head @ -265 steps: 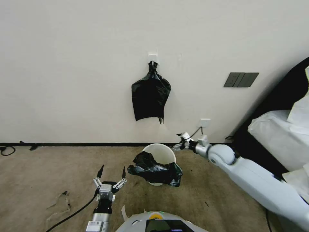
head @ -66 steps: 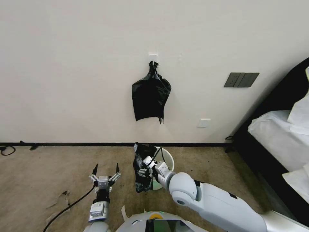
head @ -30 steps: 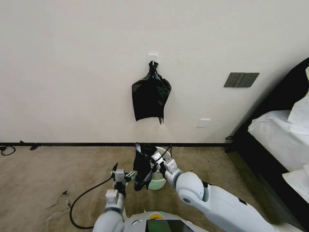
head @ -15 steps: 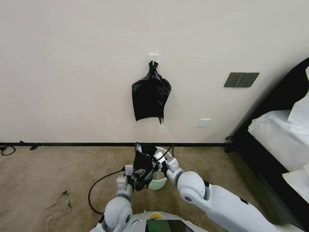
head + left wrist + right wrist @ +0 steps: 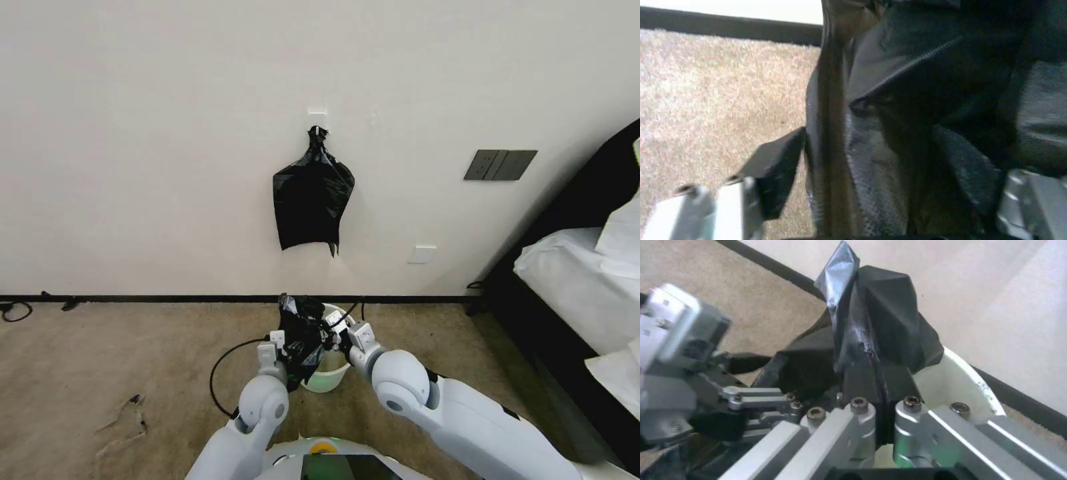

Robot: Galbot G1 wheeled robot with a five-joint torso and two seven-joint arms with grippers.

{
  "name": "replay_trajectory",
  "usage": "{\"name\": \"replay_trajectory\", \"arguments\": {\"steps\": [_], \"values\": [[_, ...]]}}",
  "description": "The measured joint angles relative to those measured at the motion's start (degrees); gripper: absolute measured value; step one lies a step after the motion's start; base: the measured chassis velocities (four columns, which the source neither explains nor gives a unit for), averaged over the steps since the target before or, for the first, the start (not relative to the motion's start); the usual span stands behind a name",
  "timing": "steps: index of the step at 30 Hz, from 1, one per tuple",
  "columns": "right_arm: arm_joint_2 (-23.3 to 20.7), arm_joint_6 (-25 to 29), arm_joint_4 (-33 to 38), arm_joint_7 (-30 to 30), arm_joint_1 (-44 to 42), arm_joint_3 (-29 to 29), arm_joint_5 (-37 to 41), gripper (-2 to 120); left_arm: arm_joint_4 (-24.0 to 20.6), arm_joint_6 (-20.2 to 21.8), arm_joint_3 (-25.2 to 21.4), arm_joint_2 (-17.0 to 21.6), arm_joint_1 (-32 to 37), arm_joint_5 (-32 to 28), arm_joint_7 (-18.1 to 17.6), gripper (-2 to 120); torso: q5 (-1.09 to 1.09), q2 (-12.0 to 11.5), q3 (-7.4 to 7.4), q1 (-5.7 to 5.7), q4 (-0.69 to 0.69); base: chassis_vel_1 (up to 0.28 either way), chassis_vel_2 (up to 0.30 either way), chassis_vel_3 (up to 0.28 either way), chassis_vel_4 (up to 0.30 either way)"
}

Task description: Place a trash bag onto the trash bin.

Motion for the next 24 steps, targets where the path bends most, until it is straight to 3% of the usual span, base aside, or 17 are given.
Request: {"name": "replay_trajectory", "arguments": {"steps": [2, 5, 19, 24], "values": [[-0.02, 0.0, 0.01, 0.01, -0.01, 0.05, 0.02, 0, 0.24, 0.64, 0.26, -0.15, -0.37, -1.04, -0.83, 70, 0.0, 0.0, 0.0, 0.0, 0.0, 0.0, 0.0, 0.0, 0.0], [-0.04, 0.04, 0.01, 0.05, -0.03, 0.24, 0.06, 0, 0.74, 2.18, 0.95, -0.48, -0.88, -3.4, -3.04, 54, 0.0, 0.0, 0.0, 0.0, 0.01, 0.0, 0.0, 0.0, 0.0], [0.06, 0.18, -0.03, 0.06, -0.11, 0.44, 0.07, 0, 0.7, 2.82, 0.4, -0.97, -0.75, -7.35, -6.32, 5, -0.02, 0.0, 0.0, 0.0, 0.01, 0.0, 0.0, 0.0, 0.0], [0.32, 0.33, -0.16, 0.11, -0.73, 0.55, 0.01, 0, 0.33, 1.28, 0.02, -1.42, 0.17, -7.5, -6.35, 2, -0.02, 0.01, 0.0, 0.0, 0.0, 0.0, 0.0, 0.0, 0.0]]}}
